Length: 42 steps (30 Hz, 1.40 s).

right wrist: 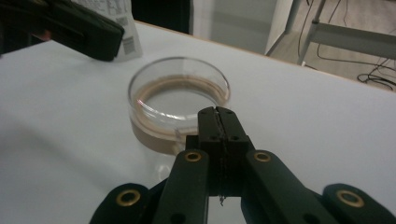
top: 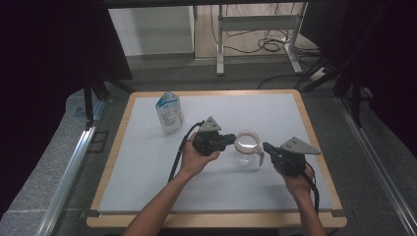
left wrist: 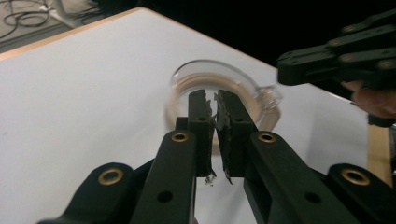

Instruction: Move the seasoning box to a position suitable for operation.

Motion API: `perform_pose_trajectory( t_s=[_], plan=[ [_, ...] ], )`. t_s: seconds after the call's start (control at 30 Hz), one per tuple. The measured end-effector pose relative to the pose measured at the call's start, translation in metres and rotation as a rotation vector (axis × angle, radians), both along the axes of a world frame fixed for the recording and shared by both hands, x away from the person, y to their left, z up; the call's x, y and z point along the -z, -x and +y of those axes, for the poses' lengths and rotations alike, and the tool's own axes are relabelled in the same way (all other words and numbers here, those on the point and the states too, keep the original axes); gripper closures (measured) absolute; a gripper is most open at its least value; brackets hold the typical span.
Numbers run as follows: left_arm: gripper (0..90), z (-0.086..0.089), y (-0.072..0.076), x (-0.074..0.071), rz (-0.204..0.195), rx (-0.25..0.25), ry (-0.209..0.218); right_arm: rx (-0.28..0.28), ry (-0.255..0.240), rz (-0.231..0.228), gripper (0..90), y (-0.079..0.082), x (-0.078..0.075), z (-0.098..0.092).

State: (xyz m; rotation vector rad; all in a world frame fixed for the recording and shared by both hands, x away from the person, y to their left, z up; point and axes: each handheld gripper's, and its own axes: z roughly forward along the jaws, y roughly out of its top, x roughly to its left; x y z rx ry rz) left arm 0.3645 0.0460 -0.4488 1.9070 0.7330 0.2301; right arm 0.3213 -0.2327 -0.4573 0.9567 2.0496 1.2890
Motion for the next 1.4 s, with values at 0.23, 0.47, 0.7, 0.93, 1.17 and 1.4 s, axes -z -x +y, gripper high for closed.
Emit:
perform_pose_trajectory(
  t_s=[0.23, 0.47, 0.7, 0.93, 1.17, 1.4],
  plan=[
    [81.7, 0.009, -0.009, 0.01, 0.045, -0.026, 0.013, -0.007, 0.021, 0.006, 90.0, 0.0, 0.002, 0.007],
    [80.5, 0.0, -0.016, 0.015, 0.064, -0.034, -0.002, -0.005, 0.014, 0.005, 90.0, 0.002, 0.003, 0.006],
    [80.4, 0.0, -0.019, 0.018, 0.082, -0.031, 0.005, -0.006, 0.004, 0.002, 90.0, 0.002, 0.004, 0.003],
    [80.5, 0.002, -0.019, 0.017, 0.08, -0.03, 0.009, -0.009, -0.003, -0.003, 90.0, 0.002, 0.005, 0.003],
    [80.6, 0.001, -0.02, 0.016, 0.079, -0.026, 0.022, 0.001, 0.009, 0.0, 90.0, 0.002, 0.009, 0.002],
    [81.9, -0.029, -0.02, -0.001, 0.047, 0.043, 0.016, 0.001, 0.009, -0.003, 90.0, 0.002, 0.01, 0.001]
  ],
)
